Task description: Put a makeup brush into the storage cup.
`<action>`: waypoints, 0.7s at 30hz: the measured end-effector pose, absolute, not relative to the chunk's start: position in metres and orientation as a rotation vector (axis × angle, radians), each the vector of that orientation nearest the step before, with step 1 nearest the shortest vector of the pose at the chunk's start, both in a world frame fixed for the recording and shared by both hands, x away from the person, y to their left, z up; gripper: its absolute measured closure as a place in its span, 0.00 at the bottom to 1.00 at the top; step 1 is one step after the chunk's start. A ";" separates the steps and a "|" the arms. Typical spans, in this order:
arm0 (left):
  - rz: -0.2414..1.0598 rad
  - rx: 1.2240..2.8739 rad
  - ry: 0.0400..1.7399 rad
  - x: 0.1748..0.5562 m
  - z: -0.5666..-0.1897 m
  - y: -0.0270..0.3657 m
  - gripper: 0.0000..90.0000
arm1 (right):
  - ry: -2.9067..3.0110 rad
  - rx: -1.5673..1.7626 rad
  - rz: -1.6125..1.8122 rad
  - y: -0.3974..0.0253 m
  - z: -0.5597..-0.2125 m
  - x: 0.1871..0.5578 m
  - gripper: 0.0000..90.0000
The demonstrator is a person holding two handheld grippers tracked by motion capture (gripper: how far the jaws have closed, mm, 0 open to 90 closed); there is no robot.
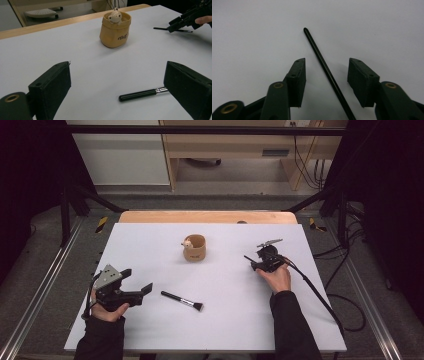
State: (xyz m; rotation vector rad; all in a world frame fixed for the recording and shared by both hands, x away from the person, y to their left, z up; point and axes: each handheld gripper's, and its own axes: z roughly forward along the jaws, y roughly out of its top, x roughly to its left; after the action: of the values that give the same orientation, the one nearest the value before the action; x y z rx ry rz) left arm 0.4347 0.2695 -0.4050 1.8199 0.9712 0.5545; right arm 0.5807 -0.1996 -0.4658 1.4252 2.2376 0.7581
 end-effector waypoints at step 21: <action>0.555 1.839 0.957 0.434 -0.405 0.268 0.08 | 2.240 1.476 0.781 -0.202 -0.467 0.577 0.90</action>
State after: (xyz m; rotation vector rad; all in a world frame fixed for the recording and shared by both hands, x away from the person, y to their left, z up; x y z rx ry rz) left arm 0.4345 0.2675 -0.4052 1.8391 0.9569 0.5553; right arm 0.5769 -0.2017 -0.4670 1.4761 2.2396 0.7813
